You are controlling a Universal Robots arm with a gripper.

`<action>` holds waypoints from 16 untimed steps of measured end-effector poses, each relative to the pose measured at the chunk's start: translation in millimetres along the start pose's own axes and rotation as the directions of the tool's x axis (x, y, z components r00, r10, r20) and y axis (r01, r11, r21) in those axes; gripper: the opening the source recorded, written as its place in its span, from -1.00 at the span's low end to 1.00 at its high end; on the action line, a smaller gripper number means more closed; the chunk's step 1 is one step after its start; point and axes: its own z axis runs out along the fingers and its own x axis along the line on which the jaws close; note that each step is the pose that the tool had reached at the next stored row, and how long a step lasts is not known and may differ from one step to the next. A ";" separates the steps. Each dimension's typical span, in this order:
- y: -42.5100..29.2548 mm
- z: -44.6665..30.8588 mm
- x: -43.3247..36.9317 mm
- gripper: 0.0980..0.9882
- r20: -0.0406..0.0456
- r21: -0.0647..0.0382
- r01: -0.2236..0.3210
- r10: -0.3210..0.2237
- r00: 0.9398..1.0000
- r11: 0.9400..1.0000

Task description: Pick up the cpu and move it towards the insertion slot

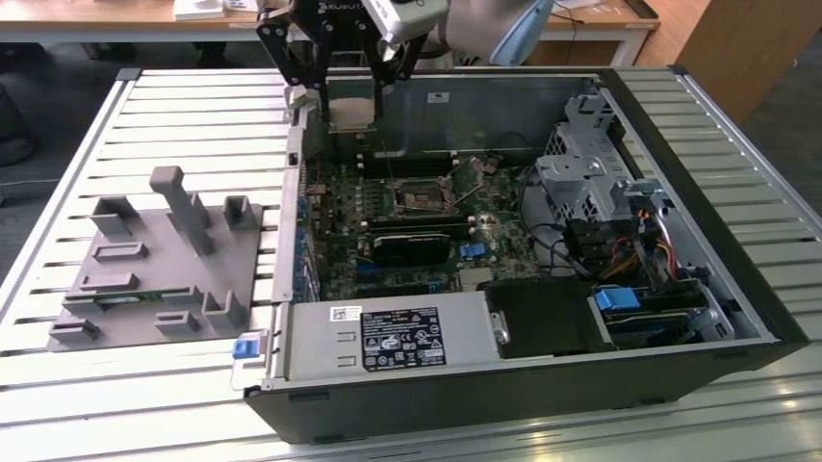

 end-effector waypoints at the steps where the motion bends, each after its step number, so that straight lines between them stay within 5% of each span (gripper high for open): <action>1: 0.1 0.0 -1.3 -0.04 0.000 0.000 0.000 0.000 1.000 1.000; 16: 3.0 0.4 -29.6 -0.04 0.000 0.000 0.006 -0.006 1.000 1.000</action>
